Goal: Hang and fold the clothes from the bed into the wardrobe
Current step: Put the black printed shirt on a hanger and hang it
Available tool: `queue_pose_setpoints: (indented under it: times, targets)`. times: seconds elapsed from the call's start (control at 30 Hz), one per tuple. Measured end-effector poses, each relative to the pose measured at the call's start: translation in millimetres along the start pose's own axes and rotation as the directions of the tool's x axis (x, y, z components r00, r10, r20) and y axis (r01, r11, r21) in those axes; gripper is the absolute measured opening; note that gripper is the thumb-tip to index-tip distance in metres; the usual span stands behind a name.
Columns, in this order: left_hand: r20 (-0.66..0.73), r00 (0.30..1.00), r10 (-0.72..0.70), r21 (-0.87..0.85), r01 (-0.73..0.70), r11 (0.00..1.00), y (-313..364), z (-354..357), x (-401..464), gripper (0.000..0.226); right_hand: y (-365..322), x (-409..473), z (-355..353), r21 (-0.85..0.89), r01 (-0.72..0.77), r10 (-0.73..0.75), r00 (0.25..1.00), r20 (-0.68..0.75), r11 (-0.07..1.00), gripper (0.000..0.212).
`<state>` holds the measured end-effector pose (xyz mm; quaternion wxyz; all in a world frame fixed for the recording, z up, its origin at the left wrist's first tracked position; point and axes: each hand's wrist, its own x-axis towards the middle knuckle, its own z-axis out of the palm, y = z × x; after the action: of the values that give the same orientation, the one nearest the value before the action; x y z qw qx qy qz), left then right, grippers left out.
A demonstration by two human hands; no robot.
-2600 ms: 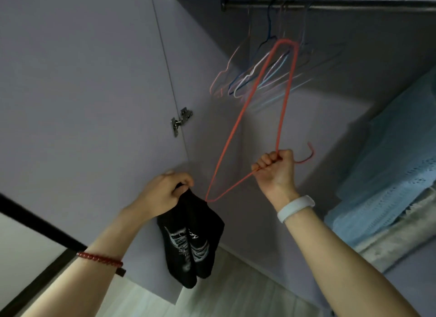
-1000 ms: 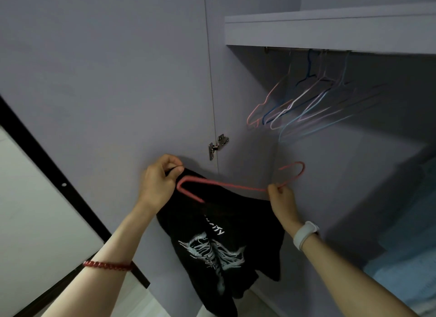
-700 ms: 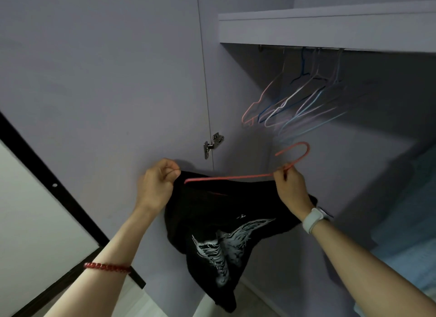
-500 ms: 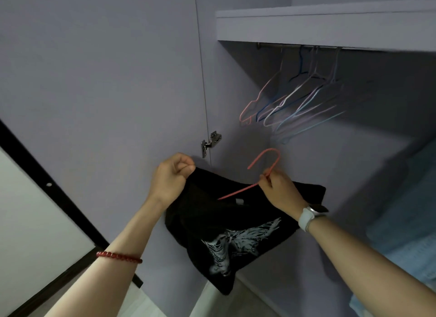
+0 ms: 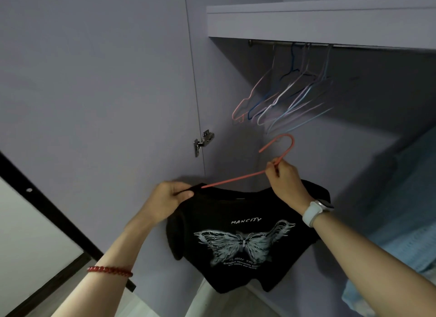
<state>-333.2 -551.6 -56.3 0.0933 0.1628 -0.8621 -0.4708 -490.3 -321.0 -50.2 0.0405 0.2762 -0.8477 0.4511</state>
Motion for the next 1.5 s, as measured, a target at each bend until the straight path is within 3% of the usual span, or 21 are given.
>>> queue_pose_setpoints:
  times: [0.13, 0.2, 0.3, 0.5, 0.67, 0.77, 0.97, 1.07, 1.2, 1.37, 1.5]
  targets:
    - [-0.078, 0.992, 0.097, 0.145, -0.085, 0.986, 5, 13, 0, 0.014, -5, -1, -3, -0.044, 0.017, -0.015, 0.999, 0.046, 0.999, 0.029]
    - [-0.043, 0.979, 0.200, 0.274, -0.181, 0.945, 12, 30, 5, 0.014, -8, -1, 2, -0.095, 0.070, -0.066, 0.997, 0.052, 0.993, 0.025]
    - [-0.021, 0.969, 0.247, 0.403, -0.217, 0.889, 17, 49, 10, 0.019, -12, -3, 8, -0.075, 0.104, -0.099, 0.993, 0.064, 0.992, 0.025]
    - [-0.182, 0.930, 0.320, 0.426, -0.218, 0.878, 22, 47, 16, 0.017, 5, -4, -16, 0.030, 0.084, -0.086, 0.994, 0.074, 0.996, 0.018]
    - [-0.236, 0.902, 0.362, 0.421, -0.241, 0.874, 26, 39, 17, 0.017, 51, -14, -41, -0.202, 0.013, -0.003, 0.999, 0.050, 0.979, 0.032]
    - [-0.253, 0.899, 0.358, 0.405, -0.238, 0.883, 29, 40, 19, 0.017, 73, -17, -53, -0.403, 0.066, -0.021, 0.993, 0.116, 0.913, 0.025]
    - [-0.157, 0.927, 0.341, 0.412, -0.252, 0.875, 28, 48, 39, 0.020, 97, -37, -80, -0.441, -0.003, -0.071, 0.986, -0.152, 0.897, 0.021]
    - [-0.116, 0.925, 0.361, 0.393, -0.291, 0.872, 33, 64, 58, 0.016, 104, -50, -101, -0.471, -0.004, -0.075, 0.986, -0.148, 0.882, 0.021]
    - [-0.089, 0.913, 0.398, 0.424, -0.327, 0.844, 52, 101, 83, 0.013, 119, -71, -130, -0.537, -0.021, -0.057, 0.990, -0.128, 0.843, 0.037]
    - [-0.016, 0.881, 0.472, 0.478, -0.408, 0.778, 82, 140, 115, 0.012, 120, -98, -160, -0.653, -0.114, -0.049, 0.973, -0.225, 0.748, 0.030]
    - [0.094, 0.856, 0.509, 0.477, -0.487, 0.731, 110, 161, 133, 0.020, 108, -124, -165, -0.589, -0.277, 0.058, 0.930, -0.363, 0.759, 0.031]
